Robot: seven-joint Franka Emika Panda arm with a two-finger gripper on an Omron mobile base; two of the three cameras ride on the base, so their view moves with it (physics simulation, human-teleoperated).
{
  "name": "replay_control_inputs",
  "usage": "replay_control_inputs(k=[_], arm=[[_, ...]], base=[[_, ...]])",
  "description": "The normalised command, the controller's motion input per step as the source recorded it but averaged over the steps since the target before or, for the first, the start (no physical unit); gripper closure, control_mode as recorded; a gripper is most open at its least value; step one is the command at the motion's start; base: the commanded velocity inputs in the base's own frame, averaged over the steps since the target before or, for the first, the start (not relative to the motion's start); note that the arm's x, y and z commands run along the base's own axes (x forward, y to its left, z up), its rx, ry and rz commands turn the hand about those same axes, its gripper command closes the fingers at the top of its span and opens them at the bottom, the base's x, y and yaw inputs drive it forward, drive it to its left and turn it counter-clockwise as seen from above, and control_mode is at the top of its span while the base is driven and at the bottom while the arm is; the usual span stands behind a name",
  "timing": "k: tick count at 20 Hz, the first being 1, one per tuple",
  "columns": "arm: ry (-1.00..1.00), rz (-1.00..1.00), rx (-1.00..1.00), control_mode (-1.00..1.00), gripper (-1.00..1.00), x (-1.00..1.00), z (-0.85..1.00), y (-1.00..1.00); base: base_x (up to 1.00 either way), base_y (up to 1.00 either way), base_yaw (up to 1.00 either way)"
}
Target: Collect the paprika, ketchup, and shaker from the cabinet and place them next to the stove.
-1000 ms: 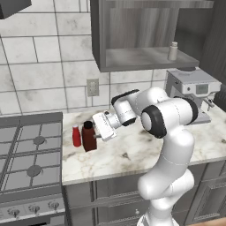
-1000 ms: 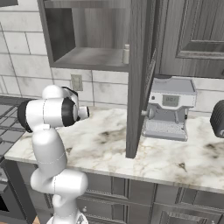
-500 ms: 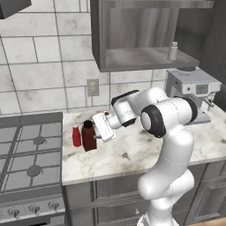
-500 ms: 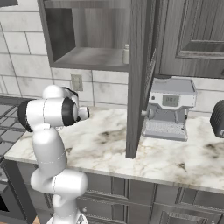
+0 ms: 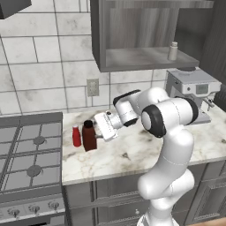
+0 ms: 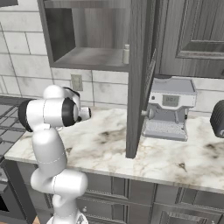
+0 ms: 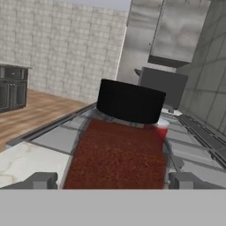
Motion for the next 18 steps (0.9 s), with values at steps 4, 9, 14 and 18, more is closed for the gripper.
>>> replay_control_inputs(k=[4, 9, 14, 18], arm=[[0.0, -0.03, 0.0, -1.0, -1.0, 0.06, 0.0, -0.14], [0.0, -0.05, 0.0, -1.0, -1.0, 0.0, 0.0, -0.21], [0.0, -0.07, 0.0, -1.0, -1.0, -0.02, 0.0, -0.24], [0.0, -0.13, -0.01, -1.0, -1.0, -0.4, 0.17, -0.18]], base=[[0.0, 0.0, 0.0], [0.0, 0.0, 0.0], [0.0, 0.0, 0.0], [0.0, 0.0, 0.0]])
